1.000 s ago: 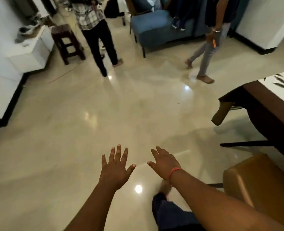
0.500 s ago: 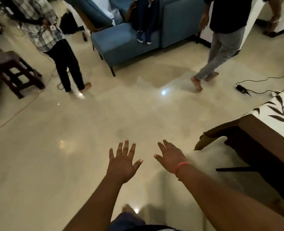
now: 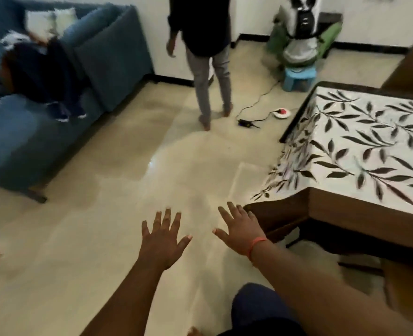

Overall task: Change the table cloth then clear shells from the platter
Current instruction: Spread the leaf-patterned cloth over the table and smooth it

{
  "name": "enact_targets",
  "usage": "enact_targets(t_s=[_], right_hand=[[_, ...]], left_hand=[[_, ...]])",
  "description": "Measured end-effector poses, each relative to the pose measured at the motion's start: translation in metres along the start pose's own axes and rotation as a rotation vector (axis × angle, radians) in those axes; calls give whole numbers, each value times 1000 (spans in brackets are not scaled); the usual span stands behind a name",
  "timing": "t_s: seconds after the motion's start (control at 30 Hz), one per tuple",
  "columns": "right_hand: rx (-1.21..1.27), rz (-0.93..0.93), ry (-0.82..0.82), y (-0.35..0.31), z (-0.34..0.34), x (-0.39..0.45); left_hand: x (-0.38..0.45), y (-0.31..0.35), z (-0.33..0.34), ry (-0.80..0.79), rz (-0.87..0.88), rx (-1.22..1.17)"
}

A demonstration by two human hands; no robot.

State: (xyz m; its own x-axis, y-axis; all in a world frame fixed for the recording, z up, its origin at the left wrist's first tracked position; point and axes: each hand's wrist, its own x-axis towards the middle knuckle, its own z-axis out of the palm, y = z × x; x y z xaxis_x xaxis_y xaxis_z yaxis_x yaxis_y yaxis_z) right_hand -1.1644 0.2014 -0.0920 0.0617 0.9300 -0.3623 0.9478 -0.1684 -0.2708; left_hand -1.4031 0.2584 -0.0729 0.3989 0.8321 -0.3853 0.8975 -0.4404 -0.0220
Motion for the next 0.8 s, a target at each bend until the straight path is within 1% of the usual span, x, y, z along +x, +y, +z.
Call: enact_targets(t_s=[0.13,0.4,0.5,0.6,0.73,0.8], right_hand=[[0,179,87,48,-35,51],[136,464,152,186,-107,150],[163,562,211,240,-140,167],[233,729,292,285,-159,168],[355,989,327,330,-155,155],[366,1124,366,342,-151,144]], left_hand=[[111,24,-46,36,180,49],[306,124,-122,12,412,143],[366,176,-161,7,514,170],[417,237,-192,7,672,236],[475,336,-220,-10,902,360],[499,383,-224,-20,1018,440]])
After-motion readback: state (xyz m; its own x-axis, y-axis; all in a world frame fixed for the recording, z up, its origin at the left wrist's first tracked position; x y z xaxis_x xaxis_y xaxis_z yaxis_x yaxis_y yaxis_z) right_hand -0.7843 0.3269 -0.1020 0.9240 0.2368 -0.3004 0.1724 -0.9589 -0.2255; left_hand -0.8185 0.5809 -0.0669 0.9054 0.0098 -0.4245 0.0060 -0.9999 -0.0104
